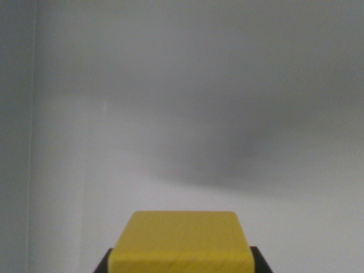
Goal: Pick yellow cube
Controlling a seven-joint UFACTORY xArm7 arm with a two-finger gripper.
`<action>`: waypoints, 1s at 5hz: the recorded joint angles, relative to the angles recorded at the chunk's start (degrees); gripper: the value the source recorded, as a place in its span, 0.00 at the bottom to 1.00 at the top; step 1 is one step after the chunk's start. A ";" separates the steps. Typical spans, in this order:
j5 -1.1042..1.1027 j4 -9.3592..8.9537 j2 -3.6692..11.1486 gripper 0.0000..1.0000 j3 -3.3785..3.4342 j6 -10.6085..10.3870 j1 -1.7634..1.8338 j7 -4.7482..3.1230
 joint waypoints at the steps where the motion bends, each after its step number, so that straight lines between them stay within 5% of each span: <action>1: 0.15 1.39 -1.08 1.00 -0.03 2.46 -0.06 -0.01; 4: 0.31 2.87 -2.24 1.00 -0.07 5.08 -0.13 -0.01; 5: 0.48 4.38 -3.42 1.00 -0.11 7.75 -0.20 -0.02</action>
